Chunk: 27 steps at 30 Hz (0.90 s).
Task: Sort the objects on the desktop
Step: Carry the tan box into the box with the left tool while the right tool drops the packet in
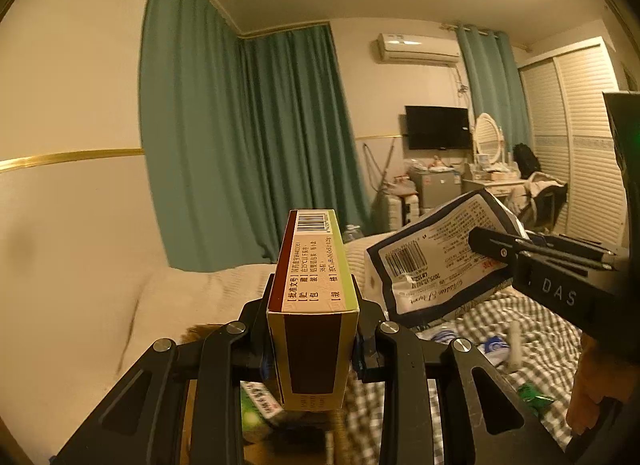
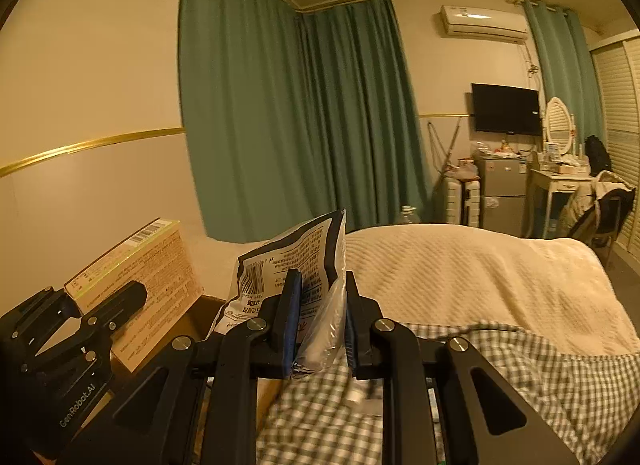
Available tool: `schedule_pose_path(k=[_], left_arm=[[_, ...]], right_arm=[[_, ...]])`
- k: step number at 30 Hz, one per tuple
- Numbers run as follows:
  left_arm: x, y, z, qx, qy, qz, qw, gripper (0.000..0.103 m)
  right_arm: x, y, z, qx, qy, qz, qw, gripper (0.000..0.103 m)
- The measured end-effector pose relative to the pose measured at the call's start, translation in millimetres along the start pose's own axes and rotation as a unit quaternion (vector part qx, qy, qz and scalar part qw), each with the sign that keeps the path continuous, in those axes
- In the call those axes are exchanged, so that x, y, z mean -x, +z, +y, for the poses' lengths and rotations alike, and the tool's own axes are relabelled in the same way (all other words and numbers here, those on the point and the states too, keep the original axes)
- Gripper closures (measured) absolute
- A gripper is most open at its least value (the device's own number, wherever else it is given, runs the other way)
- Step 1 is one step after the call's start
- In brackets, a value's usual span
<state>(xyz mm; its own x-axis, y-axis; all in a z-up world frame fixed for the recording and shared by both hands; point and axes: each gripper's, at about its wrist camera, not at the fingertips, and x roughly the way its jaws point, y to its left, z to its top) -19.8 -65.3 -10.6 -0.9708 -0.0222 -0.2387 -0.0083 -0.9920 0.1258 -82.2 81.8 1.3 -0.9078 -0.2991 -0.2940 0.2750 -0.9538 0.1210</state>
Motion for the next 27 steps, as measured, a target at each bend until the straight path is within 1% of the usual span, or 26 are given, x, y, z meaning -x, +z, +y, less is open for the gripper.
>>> schedule_pose_path(k=[5, 11, 17, 21, 24, 27], left_arm=[[2.2, -3.1, 24.9, 0.019, 0.009, 0.001, 0.9998, 0.074], [-3.6, -14.7, 53.3, 0.04, 0.021, 0.006, 0.999, 0.074], [-21.0, -29.4, 77.2, 0.048, 0.035, 0.033, 0.9977, 0.074], [-35.5, -40.4, 95.4, 0.069, 0.035, 0.056, 0.9954, 0.074], [-43.9, -50.1, 104.4, 0.08, 0.039, 0.069, 0.9937, 0.074], [-53.6, -59.5, 110.6, 0.087, 0.04, 0.084, 0.9919, 0.074]], right_arm=[[-7.4, -2.7, 28.0, 0.014, 0.014, 0.003, 1.0, 0.085], [-18.3, -8.0, 53.2, 0.023, 0.031, 0.01, 0.999, 0.085], [-38.6, -15.9, 75.6, 0.038, 0.038, 0.023, 0.998, 0.085], [-54.7, -24.7, 88.3, 0.048, 0.042, 0.039, 0.997, 0.085], [-66.9, -36.1, 100.1, 0.073, 0.033, 0.05, 0.996, 0.085], [-81.5, -48.6, 106.5, 0.077, 0.034, 0.069, 0.994, 0.085]])
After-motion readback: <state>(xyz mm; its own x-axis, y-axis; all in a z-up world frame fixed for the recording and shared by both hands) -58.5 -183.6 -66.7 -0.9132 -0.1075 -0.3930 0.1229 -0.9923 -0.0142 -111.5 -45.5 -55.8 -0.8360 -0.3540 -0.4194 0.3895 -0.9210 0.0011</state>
